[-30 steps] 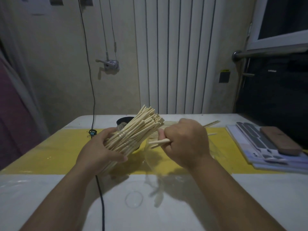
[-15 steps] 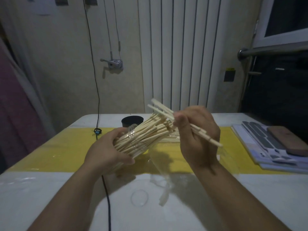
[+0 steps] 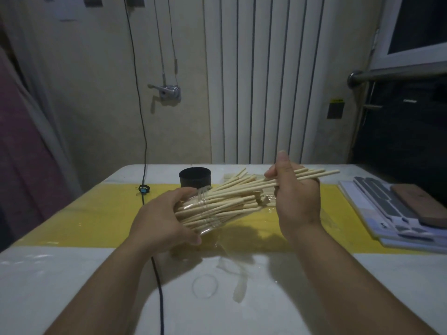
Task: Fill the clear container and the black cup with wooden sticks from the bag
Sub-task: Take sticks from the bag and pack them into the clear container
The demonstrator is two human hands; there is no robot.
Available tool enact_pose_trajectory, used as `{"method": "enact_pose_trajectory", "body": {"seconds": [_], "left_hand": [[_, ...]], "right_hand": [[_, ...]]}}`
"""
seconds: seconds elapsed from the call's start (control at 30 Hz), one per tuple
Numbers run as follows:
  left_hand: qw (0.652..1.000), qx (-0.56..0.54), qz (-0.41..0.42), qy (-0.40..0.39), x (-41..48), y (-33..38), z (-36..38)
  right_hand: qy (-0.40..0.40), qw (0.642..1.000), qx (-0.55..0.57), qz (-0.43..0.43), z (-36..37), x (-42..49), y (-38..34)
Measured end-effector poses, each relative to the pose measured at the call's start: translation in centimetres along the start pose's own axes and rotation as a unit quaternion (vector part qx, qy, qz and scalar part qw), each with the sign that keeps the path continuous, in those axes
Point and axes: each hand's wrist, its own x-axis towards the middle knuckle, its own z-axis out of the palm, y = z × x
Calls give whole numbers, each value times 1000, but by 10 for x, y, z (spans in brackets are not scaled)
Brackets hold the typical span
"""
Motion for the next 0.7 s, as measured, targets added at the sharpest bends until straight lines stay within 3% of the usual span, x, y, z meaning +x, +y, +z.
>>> {"method": "enact_pose_trajectory", "body": {"seconds": [0.2,0.37,0.43,0.53,0.6,0.7], "left_hand": [[1000,6,3,3,0,1,-1],[1000,19,17,-5,-1,1,-1],[1000,22,19,-6,0,1,-1],[1000,19,16,-4,0,1,-2],[1000,21,17,-5,0,1,-1],[999,27,22,-5,0,1,-1]], "right_hand": [[-17,999,-20,25,0,4,3],[-172,979,-92,51,2,0,10],[-147,985,-54,67,2,-1,10],[-34,994,55,84,0,4,5],[-23,997,13,76,0,5,8],[-156,980,-118,43,5,0,14]]}}
